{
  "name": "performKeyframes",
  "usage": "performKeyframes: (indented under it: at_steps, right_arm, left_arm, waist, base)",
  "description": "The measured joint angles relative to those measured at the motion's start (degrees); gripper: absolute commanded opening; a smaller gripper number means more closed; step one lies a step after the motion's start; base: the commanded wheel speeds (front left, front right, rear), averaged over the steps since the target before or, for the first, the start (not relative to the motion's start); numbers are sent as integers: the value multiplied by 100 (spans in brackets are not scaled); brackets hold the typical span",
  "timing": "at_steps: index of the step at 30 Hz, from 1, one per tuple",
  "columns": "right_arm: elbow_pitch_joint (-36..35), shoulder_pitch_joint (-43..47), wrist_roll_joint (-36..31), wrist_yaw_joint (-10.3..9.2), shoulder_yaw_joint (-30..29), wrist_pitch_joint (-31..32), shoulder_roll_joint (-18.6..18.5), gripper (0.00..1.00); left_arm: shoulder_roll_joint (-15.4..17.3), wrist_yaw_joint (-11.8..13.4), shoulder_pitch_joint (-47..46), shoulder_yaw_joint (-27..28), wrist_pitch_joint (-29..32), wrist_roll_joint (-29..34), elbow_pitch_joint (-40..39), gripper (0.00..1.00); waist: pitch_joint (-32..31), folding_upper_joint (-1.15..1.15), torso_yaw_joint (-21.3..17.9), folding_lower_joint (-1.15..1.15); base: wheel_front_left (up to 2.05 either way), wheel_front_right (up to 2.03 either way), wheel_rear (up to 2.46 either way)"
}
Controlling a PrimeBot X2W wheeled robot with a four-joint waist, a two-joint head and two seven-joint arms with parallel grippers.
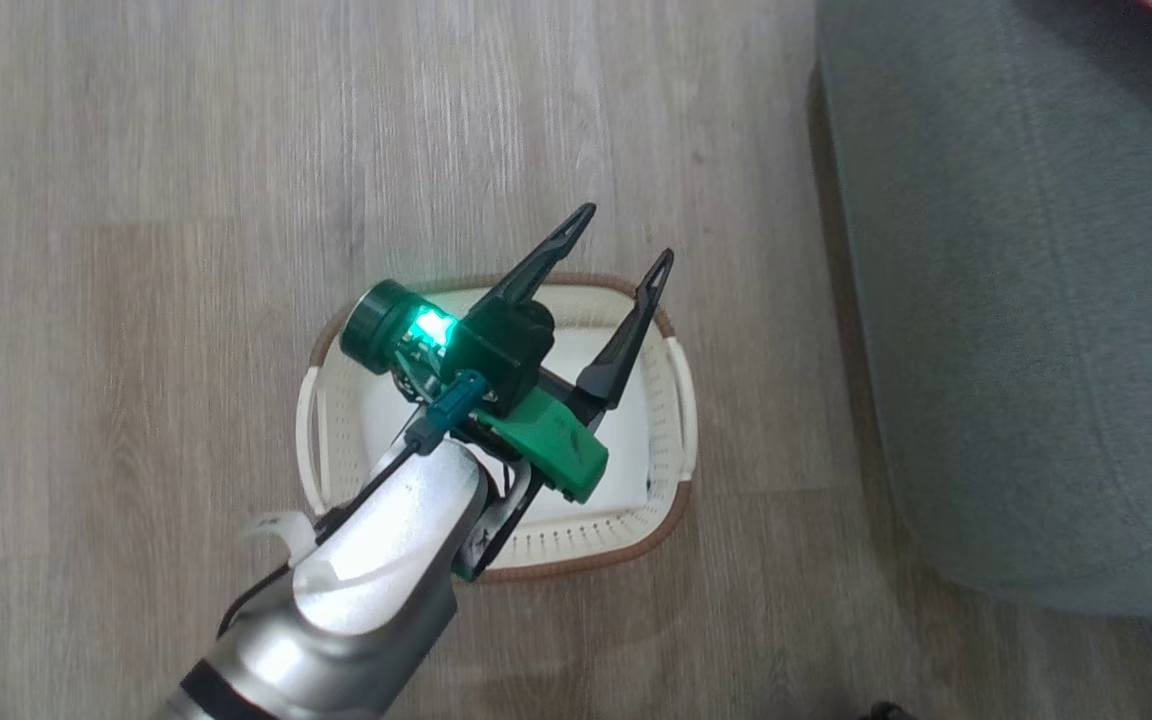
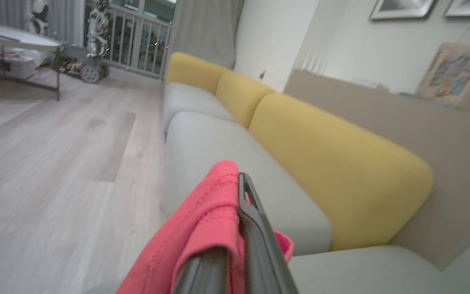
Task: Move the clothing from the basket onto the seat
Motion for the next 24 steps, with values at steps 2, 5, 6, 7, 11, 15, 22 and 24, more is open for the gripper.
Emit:
performKeyframes:
  at_steps: [2, 5, 6, 7, 11, 15, 22, 24]
  right_arm:
    - [113, 303, -29, 0, -202, -36, 197, 0]
    - [209, 761, -71, 0, -509, -70, 460, 0]
    - [229, 912, -86, 0, -613, -70, 530, 0]
    - [231, 1209, -114, 0, -825, -76, 641, 0]
    - [115, 1755, -233, 0, -1222, -76, 748, 0]
    - [-105, 2201, -381, 0, -1530, -77, 914, 37]
    - [-385, 2759, -482, 0, -1652, -78, 1079, 100]
    - [-428, 2996, -516, 0, -1581, -78, 1111, 100]
  left_arm:
    - [16, 5, -25, 0, 2, 0, -41, 100]
    - [45, 30, -25, -4, 45, 1, -70, 100]
    - [54, 51, -25, -7, 45, 1, -78, 100]
    - [79, 53, -25, -8, 45, 18, -100, 100]
    - [116, 64, -24, -9, 51, 23, -108, 100]
    - [162, 108, -13, -8, 52, 13, -107, 100]
    - [192, 110, 41, -15, 94, -27, -81, 100]
    - [190, 124, 84, -14, 94, -110, -80, 100]
  waist:
    - [156, 0, 59, 0]
    - [328, 0, 108, 0]
    - [366, 0, 116, 0]
    - [412, 0, 111, 0]
    - [402, 0, 60, 0]
    - [315, 0, -15, 0]
    - [129, 0, -160, -1]
    - [52, 0, -208, -1]
  base:
    - [0, 0, 0]
    - [0, 0, 0]
    - [0, 0, 0]
    - [0, 0, 0]
    - [0, 0, 0]
    - [0, 0, 0]
    - [0, 0, 0]
    - [0, 0, 0]
